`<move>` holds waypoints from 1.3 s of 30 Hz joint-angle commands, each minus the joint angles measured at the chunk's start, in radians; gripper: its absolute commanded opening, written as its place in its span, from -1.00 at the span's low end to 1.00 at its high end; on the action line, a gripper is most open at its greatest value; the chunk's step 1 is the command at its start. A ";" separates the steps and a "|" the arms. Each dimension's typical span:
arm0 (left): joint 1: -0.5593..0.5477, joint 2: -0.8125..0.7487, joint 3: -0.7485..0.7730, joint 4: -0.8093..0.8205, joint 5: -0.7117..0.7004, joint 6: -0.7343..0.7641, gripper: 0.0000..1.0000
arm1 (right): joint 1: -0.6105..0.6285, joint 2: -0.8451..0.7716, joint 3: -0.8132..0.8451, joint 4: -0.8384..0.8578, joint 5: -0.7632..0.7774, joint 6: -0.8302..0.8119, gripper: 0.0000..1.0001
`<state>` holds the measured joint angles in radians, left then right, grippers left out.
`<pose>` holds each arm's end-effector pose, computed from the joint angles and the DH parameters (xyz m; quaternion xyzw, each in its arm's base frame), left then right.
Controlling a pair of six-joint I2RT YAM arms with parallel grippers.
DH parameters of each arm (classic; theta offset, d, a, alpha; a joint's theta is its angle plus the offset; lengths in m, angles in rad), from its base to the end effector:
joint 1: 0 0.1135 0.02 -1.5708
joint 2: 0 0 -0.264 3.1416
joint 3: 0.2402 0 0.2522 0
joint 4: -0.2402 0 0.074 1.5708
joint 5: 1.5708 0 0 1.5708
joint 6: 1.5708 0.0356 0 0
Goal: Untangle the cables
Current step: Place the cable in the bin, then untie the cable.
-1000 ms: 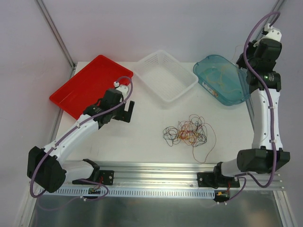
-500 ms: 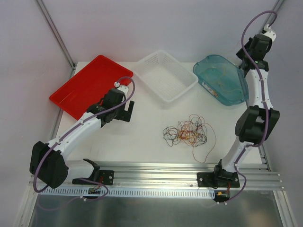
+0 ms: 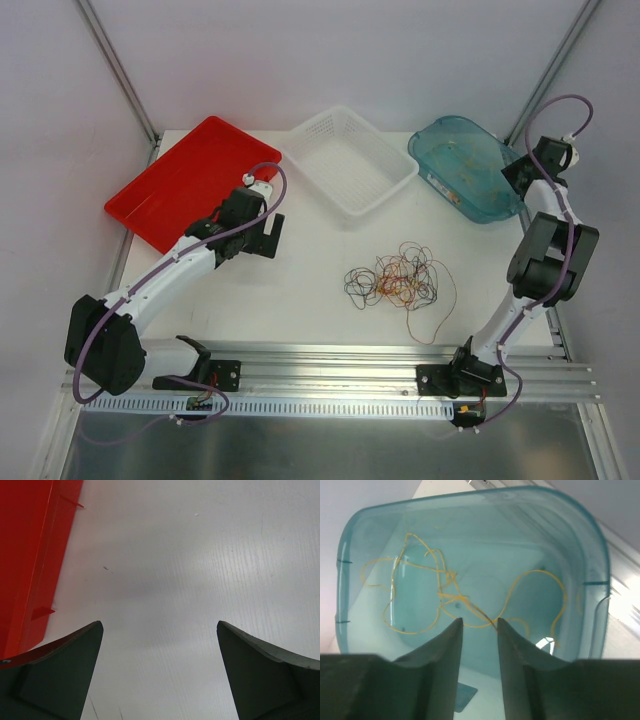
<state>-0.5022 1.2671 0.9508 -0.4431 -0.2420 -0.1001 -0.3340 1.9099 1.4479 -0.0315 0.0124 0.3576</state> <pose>0.2419 -0.1231 0.2715 0.1355 0.9032 -0.0103 0.4070 0.4253 -0.1481 0.2551 0.2939 0.8065 0.0007 0.5130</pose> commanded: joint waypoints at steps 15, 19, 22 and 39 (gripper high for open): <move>0.005 -0.097 -0.001 0.017 0.076 -0.038 0.98 | 0.093 -0.288 0.177 -0.458 0.089 -0.236 0.38; 0.005 -0.123 -0.001 0.017 0.125 -0.047 0.98 | 0.206 -0.402 0.070 -0.545 0.032 -0.255 0.38; 0.005 -0.123 0.002 0.018 0.200 -0.058 0.98 | 0.314 -0.518 -0.105 -0.526 0.003 -0.227 0.38; -0.167 -0.095 -0.032 0.064 0.408 -0.251 0.96 | 0.702 -0.773 -0.790 -0.365 -0.083 -0.065 0.31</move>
<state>-0.6437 1.1667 0.9386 -0.4019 0.1284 -0.2543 0.3035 1.1038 0.6617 -0.5228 -0.0181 0.2749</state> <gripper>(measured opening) 0.976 0.663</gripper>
